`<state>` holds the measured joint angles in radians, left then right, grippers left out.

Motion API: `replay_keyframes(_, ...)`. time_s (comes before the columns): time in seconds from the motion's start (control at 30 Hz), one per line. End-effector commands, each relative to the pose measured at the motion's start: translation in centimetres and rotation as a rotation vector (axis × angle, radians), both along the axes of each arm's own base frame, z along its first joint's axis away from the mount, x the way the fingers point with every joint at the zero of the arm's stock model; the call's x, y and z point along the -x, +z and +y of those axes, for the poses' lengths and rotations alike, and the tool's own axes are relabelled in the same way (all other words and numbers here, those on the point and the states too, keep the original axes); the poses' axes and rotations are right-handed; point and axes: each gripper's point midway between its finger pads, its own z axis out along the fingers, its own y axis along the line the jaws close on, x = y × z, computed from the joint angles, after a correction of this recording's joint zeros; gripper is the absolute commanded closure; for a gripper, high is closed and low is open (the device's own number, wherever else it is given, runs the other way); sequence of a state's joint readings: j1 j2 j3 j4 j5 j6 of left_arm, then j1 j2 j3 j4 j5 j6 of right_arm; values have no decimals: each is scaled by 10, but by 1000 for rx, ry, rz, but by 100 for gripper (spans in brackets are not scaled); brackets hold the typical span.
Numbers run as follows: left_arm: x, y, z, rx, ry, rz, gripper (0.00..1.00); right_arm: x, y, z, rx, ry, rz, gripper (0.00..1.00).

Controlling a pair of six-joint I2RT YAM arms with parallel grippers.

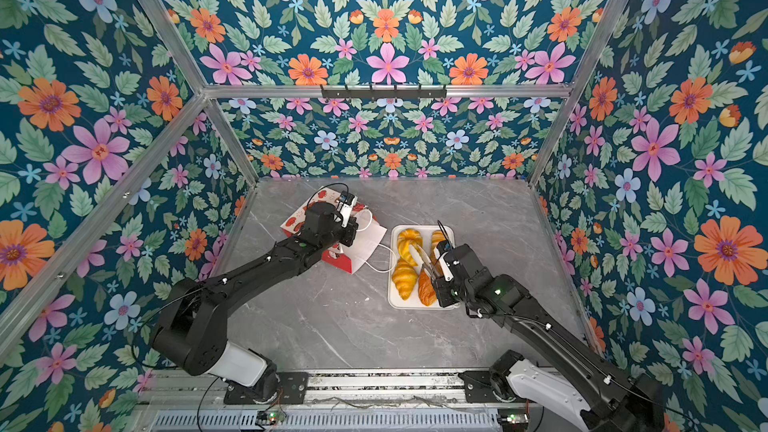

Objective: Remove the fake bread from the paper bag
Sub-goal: 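Lower the yellow striped bun onto the tray end farthest from the robot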

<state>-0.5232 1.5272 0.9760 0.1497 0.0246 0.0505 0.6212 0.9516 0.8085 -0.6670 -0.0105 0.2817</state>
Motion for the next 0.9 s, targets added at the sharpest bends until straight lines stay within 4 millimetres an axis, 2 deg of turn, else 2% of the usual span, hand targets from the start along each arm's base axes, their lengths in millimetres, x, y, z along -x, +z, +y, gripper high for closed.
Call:
replay_keyframes(0.0, -3, 8, 0, 27, 13, -24, 100, -15, 0, -22, 42, -118, -26, 79)
replay_keyframes(0.23, 0, 7, 3, 30, 14, -27, 100, -40, 7, -32, -9, -210, -45, 79)
replay_keyframes(0.5, 2, 5, 6, 36, 13, -26, 100, -62, -6, -27, 9, -226, -11, 79)
replay_keyframes(0.87, 4, 0, 12, 41, 18, -21, 100, -85, -10, -20, 7, -222, -9, 79)
